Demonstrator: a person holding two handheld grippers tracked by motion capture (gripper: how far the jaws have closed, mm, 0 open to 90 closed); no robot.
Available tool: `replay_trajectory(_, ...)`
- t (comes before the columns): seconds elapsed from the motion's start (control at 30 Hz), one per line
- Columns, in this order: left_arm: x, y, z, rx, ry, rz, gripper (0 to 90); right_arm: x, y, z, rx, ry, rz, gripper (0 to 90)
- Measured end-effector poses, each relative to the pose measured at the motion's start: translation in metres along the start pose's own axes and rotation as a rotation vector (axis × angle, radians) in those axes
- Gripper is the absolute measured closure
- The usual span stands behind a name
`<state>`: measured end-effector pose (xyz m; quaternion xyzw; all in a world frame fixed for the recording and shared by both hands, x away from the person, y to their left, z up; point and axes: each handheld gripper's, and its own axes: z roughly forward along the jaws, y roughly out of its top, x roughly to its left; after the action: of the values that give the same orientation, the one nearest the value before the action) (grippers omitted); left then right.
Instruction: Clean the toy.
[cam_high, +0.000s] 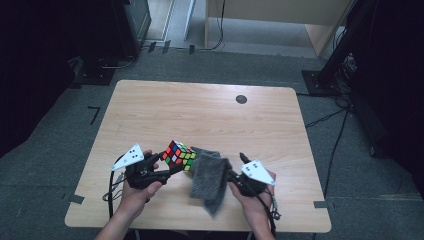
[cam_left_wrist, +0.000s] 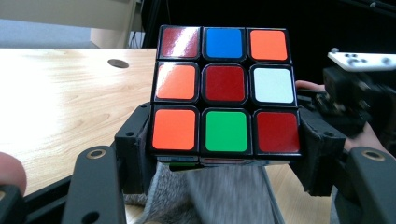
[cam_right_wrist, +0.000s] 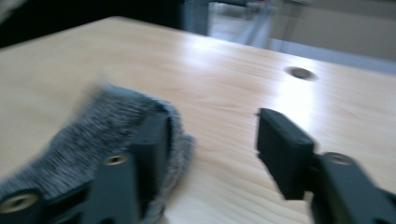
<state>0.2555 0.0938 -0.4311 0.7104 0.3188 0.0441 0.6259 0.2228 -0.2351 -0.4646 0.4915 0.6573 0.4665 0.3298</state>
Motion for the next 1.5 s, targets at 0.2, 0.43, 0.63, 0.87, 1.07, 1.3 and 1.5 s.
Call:
replay_trajectory(0.2, -0.001, -0.001, 0.003, 0.016, 0.003, 0.009, 34.3, -0.037, -0.013, 0.011, 0.107, -0.044, 0.024, 44.6)
replay_trajectory(0.43, 0.000, -0.001, 0.002, 0.014, 0.010, 0.007, 34.3, -0.053, -0.020, 0.013, 0.201, 0.023, 0.026, 29.5)
replay_trajectory(0.63, 0.001, -0.001, 0.005, 0.021, -0.008, -0.022, 34.3, -0.031, 0.011, -0.014, -0.009, 0.170, -0.072, 24.8)
replay_trajectory(0.87, -0.009, -0.001, 0.016, 0.086, -0.060, -0.046, 34.3, 0.041, 0.017, -0.019, -0.119, 0.408, -0.298, 20.5)
replay_trajectory(1.07, -0.016, -0.003, 0.023, 0.134, -0.095, -0.048, 34.3, 0.069, 0.013, -0.015, -0.143, 0.408, -0.383, 15.1)
replay_trajectory(1.3, -0.021, -0.006, 0.029, 0.164, -0.112, -0.044, 34.3, 0.074, 0.011, -0.013, -0.148, 0.402, -0.381, 19.7)
replay_trajectory(1.5, -0.023, -0.006, 0.032, 0.180, -0.110, -0.069, 34.2, 0.074, 0.009, -0.014, -0.169, 0.376, -0.399, 29.6)
